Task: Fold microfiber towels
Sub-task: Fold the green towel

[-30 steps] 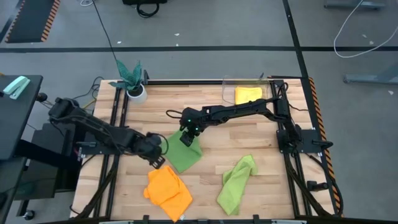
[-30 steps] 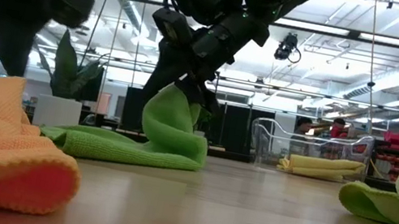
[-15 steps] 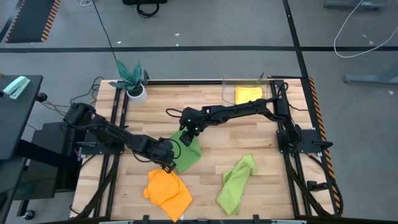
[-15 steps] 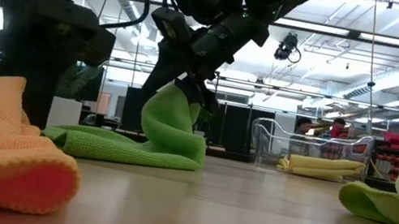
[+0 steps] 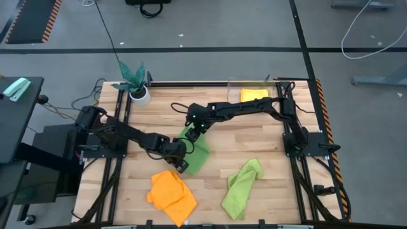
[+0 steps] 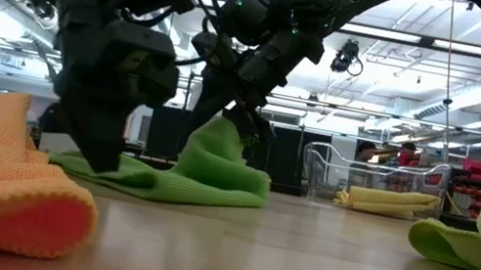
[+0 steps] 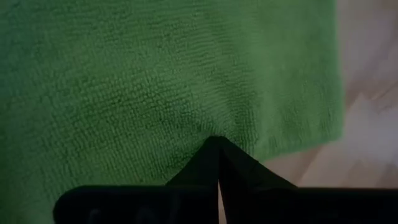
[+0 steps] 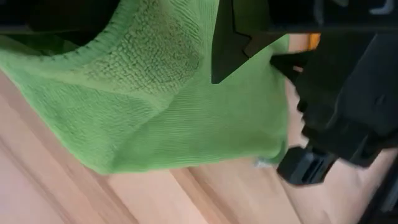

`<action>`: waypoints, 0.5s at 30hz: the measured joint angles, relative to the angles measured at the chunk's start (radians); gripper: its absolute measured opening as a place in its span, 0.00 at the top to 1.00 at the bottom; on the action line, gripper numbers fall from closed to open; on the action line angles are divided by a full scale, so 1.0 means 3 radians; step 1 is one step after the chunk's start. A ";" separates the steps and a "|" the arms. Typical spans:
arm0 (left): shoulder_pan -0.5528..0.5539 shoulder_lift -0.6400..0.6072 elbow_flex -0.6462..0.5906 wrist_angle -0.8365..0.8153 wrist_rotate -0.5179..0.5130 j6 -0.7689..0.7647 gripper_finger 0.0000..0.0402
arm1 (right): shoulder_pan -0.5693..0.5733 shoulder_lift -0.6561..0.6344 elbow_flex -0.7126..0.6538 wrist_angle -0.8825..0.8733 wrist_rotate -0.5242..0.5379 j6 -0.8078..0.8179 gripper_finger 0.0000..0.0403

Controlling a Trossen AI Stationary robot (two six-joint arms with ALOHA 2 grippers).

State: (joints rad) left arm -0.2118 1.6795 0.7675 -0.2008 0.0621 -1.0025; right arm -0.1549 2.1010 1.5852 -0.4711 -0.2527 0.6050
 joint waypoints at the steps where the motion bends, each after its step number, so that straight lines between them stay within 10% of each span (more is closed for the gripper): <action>1: 0.0023 0.0013 0.0001 0.0031 0.0002 0.0004 0.97 | -0.0010 0.0000 0.0000 -0.0024 -0.0006 -0.0017 0.61; 15: 0.0569 0.0132 0.0282 0.0090 -0.0281 0.0199 0.96 | -0.0195 -0.0027 0.0000 -0.0197 -0.0281 -0.0128 0.61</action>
State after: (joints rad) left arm -0.0412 1.7190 0.8521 -0.1737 -0.0221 -0.9428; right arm -0.2132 2.0930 1.5852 -0.5301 -0.3370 0.5667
